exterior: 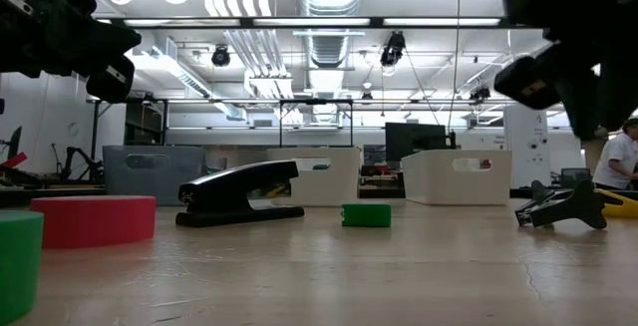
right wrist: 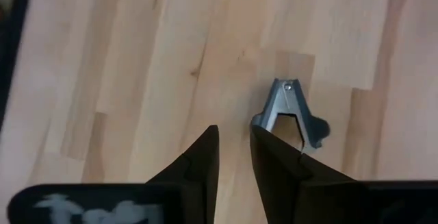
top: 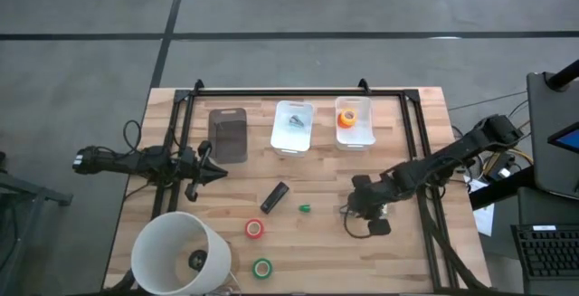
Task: Pick and place Stapler, Stapler remover, tape
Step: Put the black stapler remover into the left white bin
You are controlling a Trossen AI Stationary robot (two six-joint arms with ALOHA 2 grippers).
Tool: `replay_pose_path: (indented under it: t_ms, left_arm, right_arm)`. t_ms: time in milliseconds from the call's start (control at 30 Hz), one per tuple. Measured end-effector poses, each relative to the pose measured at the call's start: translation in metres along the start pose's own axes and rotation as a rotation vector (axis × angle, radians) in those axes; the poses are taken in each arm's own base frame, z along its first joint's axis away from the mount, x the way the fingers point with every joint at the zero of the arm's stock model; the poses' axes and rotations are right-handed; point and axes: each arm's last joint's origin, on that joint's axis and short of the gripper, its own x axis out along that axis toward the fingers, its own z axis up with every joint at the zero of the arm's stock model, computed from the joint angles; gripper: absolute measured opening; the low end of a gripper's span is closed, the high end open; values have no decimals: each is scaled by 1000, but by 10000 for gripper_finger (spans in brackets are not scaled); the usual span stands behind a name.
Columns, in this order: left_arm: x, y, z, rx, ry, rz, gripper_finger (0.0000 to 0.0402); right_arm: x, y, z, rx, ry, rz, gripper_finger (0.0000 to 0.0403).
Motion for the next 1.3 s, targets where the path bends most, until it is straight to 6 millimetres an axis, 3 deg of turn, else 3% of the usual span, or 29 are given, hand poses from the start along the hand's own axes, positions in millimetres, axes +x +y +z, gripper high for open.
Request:
replay_pose_path:
  t_ms: [233,500,1300]
  left_arm:
    - [0,0,0,0,0,0,26]
    - [0,0,0,0,0,0,24]
    - [0,0,0,0,0,0,26]
  right_arm:
    - [25,0,-1,21,83,-22,113]
    - [35,3,-2,-15,105,-54,127]
    - [45,5,0,-31,55,-134,69]
